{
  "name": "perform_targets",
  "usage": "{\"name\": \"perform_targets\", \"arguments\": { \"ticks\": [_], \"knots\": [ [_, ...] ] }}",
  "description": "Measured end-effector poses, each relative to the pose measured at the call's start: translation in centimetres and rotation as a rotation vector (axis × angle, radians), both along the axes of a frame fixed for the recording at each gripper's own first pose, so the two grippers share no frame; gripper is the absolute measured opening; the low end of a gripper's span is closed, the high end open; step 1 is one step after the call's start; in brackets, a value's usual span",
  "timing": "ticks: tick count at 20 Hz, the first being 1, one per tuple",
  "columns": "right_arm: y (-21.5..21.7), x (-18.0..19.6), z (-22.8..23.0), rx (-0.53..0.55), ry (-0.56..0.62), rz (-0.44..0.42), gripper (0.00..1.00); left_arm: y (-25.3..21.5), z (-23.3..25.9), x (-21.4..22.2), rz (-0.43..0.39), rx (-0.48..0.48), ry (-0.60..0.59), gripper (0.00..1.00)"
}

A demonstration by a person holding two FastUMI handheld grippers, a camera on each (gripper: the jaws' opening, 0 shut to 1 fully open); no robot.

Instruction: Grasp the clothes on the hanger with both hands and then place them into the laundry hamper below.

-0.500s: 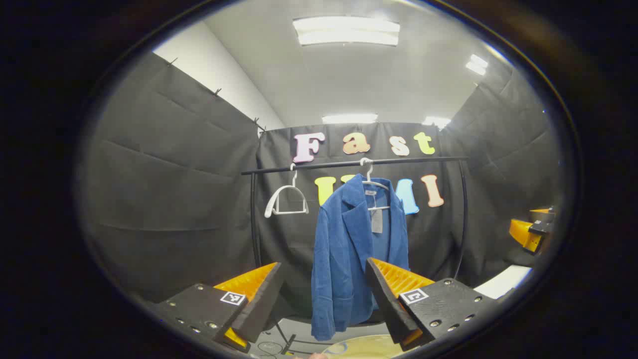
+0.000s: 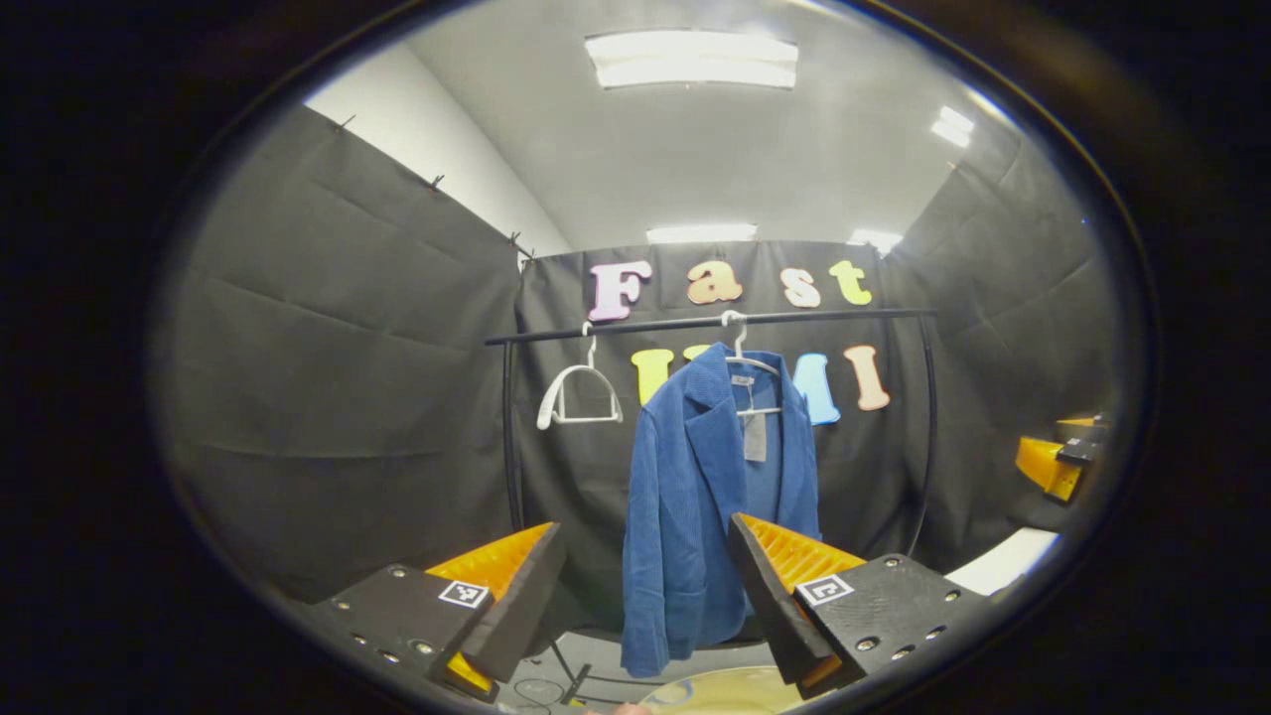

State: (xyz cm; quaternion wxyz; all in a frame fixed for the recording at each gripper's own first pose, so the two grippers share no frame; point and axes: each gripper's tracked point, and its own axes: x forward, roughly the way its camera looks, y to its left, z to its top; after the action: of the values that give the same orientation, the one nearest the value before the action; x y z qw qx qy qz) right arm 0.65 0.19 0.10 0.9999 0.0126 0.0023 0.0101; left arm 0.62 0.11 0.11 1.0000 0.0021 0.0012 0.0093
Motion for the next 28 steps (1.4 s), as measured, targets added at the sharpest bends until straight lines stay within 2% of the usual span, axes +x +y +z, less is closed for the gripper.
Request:
{"name": "perform_targets", "arguments": {
  "ticks": [1,2,3,4,5,8,12,13,14,15,18,21,22,23,28],
  "knots": [
    [-0.1,0.1,0.0,-0.001,-0.003,0.000,0.95,-0.1,-0.1,0.1,0.002,-0.001,0.000,0.95],
    [0.0,0.4,0.0,-0.003,-0.003,0.002,0.95,-0.2,-0.3,0.2,0.004,-0.002,0.000,1.00],
    [0.1,0.5,0.1,-0.002,-0.006,0.006,0.95,-0.3,-0.2,0.4,0.006,-0.001,-0.001,0.95],
    [0.3,0.7,0.3,0.002,-0.010,0.011,0.95,-0.4,-0.2,0.7,0.010,0.001,-0.002,0.95],
    [0.5,1.0,0.4,0.007,-0.010,0.016,0.95,-0.6,0.0,1.1,0.012,0.002,-0.002,1.00],
    [1.1,2.4,1.3,0.030,-0.018,0.036,0.95,-1.6,0.7,2.6,0.002,-0.003,0.001,0.95],
    [1.8,5.9,3.8,0.053,-0.066,0.060,0.95,-2.6,2.8,4.6,0.000,-0.004,-0.028,0.95],
    [2.1,6.6,4.0,0.058,-0.068,0.067,0.95,-3.1,3.4,5.1,-0.003,-0.015,-0.039,0.95],
    [2.5,7.4,4.3,0.067,-0.067,0.079,0.92,-3.5,3.9,5.7,-0.003,-0.029,-0.048,1.00],
    [3.0,8.2,4.6,0.079,-0.069,0.095,0.95,-3.7,4.4,6.4,-0.002,-0.046,-0.052,1.00],
    [3.6,10.4,6.1,0.091,-0.103,0.127,0.95,-4.6,5.0,8.6,0.004,-0.075,-0.054,1.00],
    [4.6,13.0,6.6,0.092,-0.122,0.167,0.92,-4.9,5.9,10.9,0.044,-0.046,-0.058,1.00],
    [5.0,13.9,6.7,0.097,-0.122,0.185,0.95,-5.1,6.0,11.5,0.053,-0.042,-0.062,0.95],
    [5.4,14.8,6.9,0.103,-0.122,0.201,0.94,-5.4,6.4,12.3,0.057,-0.044,-0.068,1.00],
    [6.7,19.0,7.8,0.130,-0.132,0.255,0.95,-7.3,6.2,16.2,0.070,-0.042,-0.063,1.00]
  ]
}}
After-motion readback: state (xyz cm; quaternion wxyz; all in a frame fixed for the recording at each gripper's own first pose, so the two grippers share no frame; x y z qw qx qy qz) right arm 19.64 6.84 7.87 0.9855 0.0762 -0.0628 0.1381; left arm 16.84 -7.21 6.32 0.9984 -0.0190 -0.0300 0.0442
